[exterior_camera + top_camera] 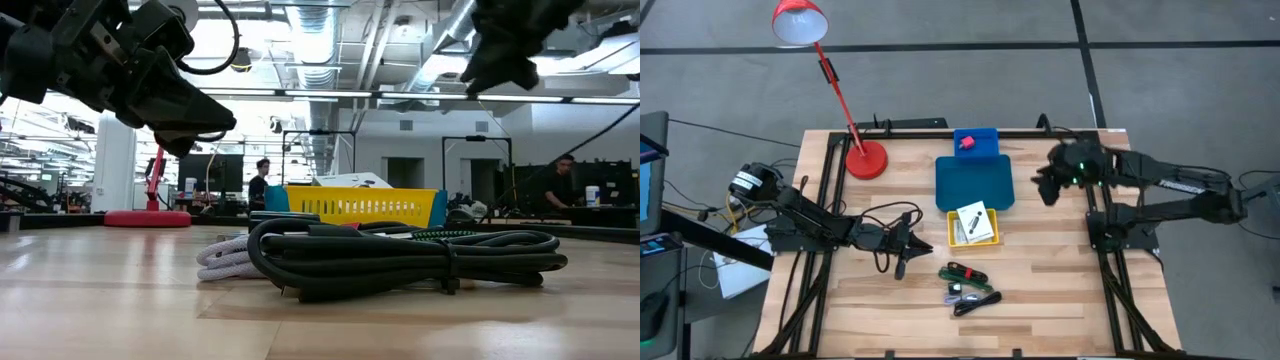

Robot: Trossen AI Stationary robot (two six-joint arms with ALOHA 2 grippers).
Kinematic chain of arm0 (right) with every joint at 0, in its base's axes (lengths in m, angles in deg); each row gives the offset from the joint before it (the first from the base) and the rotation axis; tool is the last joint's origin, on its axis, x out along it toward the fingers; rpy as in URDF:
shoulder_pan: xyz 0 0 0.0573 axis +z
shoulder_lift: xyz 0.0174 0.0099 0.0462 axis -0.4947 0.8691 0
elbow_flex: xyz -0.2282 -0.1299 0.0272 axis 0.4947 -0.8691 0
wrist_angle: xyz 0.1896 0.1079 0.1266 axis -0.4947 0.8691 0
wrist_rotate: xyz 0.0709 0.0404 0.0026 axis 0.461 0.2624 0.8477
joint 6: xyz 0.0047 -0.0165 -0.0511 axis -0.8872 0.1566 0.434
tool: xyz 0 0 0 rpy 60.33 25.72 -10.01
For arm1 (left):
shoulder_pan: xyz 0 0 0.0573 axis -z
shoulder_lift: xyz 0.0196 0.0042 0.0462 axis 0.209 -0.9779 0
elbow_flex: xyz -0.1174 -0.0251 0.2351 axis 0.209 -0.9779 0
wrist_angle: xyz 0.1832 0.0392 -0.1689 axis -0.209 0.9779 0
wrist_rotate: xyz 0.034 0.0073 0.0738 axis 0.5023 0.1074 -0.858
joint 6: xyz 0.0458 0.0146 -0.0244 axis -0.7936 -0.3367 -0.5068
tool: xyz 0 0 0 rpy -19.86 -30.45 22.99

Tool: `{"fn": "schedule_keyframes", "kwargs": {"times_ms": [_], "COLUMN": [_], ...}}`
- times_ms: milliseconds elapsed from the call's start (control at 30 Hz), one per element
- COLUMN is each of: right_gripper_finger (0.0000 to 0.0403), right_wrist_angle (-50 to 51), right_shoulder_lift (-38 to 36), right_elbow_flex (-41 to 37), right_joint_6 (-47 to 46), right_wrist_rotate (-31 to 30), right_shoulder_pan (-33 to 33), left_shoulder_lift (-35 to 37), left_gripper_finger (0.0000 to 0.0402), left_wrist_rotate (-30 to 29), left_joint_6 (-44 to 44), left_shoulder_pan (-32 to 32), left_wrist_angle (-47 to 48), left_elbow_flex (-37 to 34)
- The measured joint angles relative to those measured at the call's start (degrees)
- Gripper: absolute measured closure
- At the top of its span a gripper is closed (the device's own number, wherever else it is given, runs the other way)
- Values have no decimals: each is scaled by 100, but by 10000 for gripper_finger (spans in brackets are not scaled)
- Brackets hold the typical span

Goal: Pick and place items into bin
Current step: Put the black charger adapter into the top blue basket

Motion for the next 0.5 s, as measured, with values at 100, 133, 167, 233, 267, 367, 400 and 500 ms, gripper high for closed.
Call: {"fn": "schedule_keyframes", "kwargs": {"times_ms": [100,133,167,233,267,367,400,500], "right_gripper_finger": [252,253,254,255,255,253,252,252], "right_wrist_angle": [-633,-878,-1165,-1741,-2037,-2876,-3104,-3785], "right_shoulder_lift": [-281,-351,-414,-495,-522,-511,-489,-356], "right_elbow_flex": [-638,-839,-1057,-1463,-1664,-2181,-2329,-2672], "right_joint_6": [-294,-387,-482,-627,-673,-776,-780,-787], "right_wrist_rotate": [-23,-35,-61,-181,-229,-397,-448,-518], "right_shoulder_pan": [464,626,792,1146,1320,1832,1989,2432], "left_shoulder_lift": [0,0,0,0,0,0,0,0], "left_gripper_finger": [370,370,370,370,370,370,370,370], "left_wrist_rotate": [0,0,0,0,2,-2,-27,-262], "left_joint_6": [11,-17,-70,-183,-245,-371,-383,-382], "left_shoulder_pan": [0,-1,0,-1,0,0,0,0], "left_wrist_angle": [0,0,0,-2,-2,-4,-5,-8], "left_elbow_flex": [0,0,0,0,0,0,-1,0]}}
